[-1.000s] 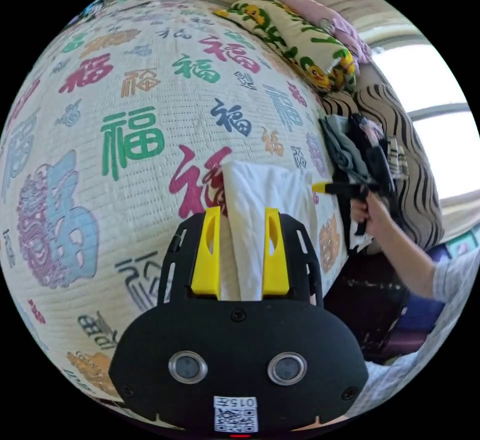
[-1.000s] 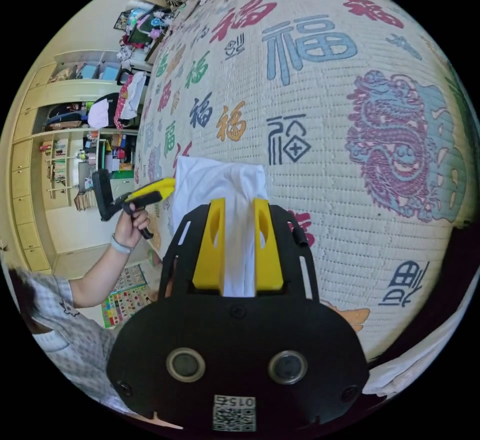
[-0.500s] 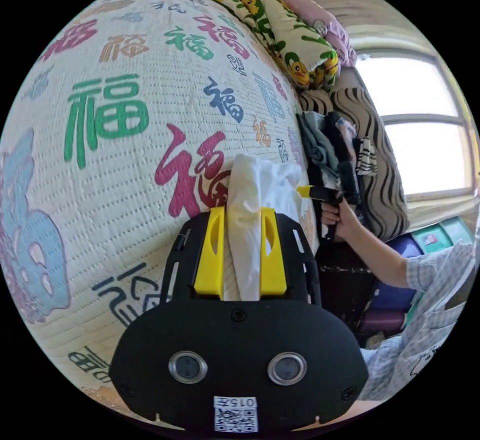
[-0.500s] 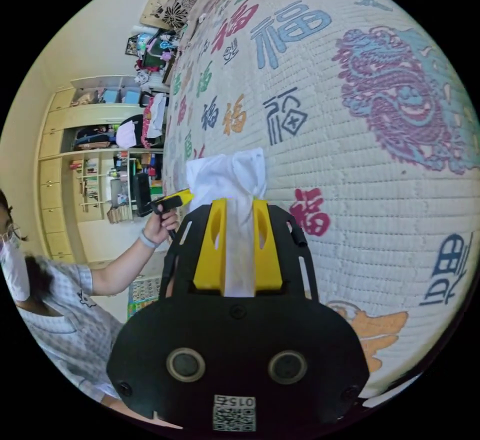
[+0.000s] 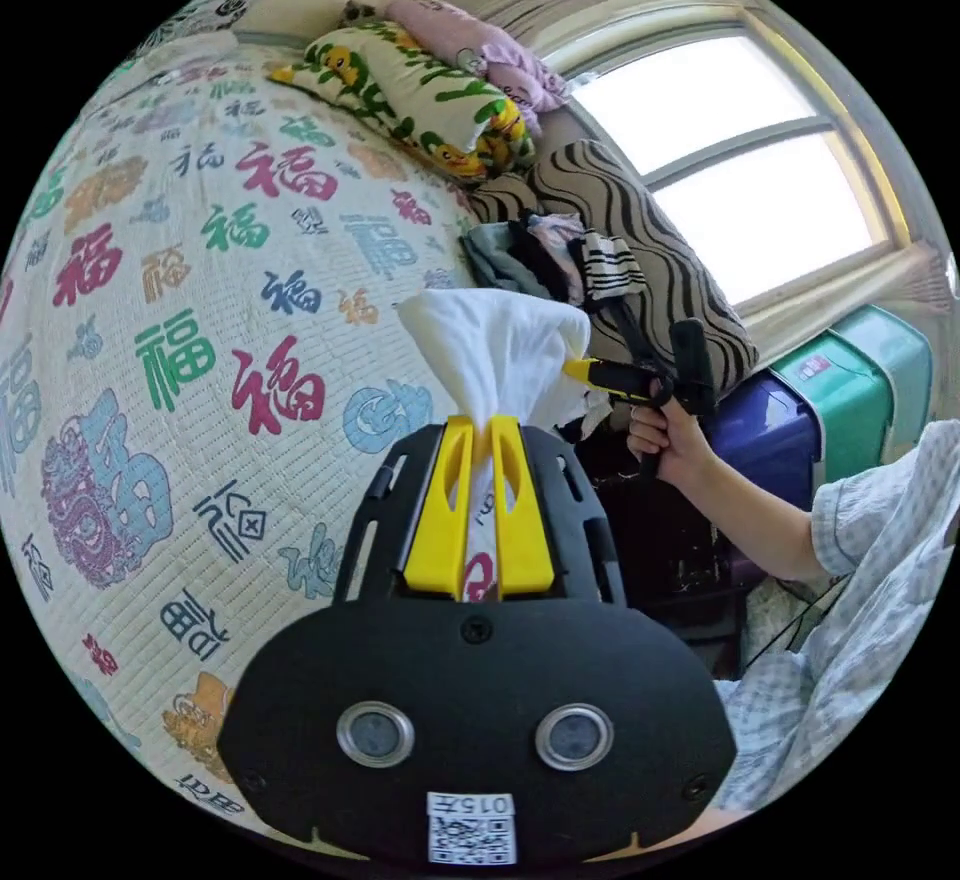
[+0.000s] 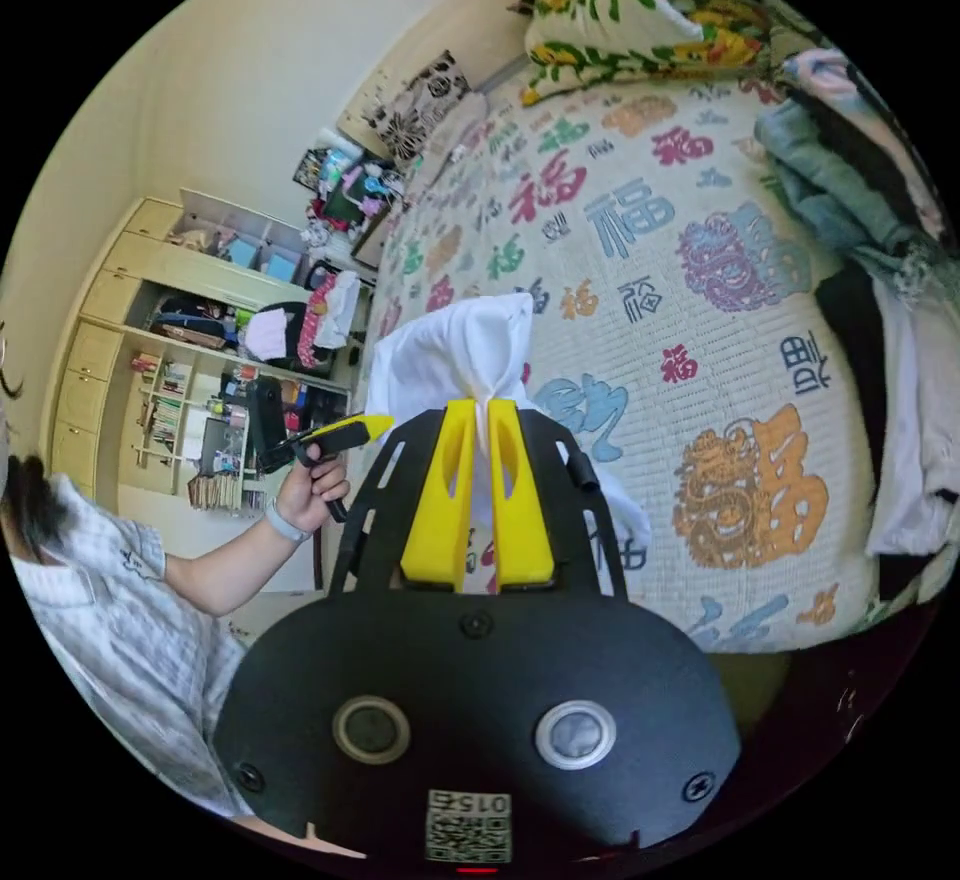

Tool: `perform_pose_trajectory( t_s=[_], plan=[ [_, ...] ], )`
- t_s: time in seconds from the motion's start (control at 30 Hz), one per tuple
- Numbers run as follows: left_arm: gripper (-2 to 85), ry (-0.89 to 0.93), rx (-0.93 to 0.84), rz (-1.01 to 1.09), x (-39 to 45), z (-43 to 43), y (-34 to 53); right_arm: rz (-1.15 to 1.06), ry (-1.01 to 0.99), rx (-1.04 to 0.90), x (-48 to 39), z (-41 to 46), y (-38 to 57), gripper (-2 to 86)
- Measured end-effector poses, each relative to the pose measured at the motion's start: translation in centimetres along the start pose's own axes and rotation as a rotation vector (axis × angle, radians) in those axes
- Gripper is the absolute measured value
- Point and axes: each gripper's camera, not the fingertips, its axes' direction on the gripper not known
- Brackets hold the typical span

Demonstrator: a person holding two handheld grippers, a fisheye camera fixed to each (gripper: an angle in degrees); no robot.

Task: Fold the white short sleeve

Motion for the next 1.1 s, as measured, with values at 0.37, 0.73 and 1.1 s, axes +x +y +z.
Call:
perform_pose_trajectory(
  t_s=[0.37,0.73,1.1],
  plan=[
    [0.7,0.053,0.073,0.447,22.6,-5.6,-2.3,-0.07,0.014,0.43,-10.5,-15.0,19.9,1.3],
    [0.5,0.075,0.03,0.672,37.5,5.7,-10.6,-0.022,-0.032,0.629,-4.3,-21.8,26.4,1.4],
    [2.4,-0.154,-0.086,0.707,46.4,37.3,-34.0,0.17,0.157,0.76,19.1,-27.6,14.5,5.0]
  ],
)
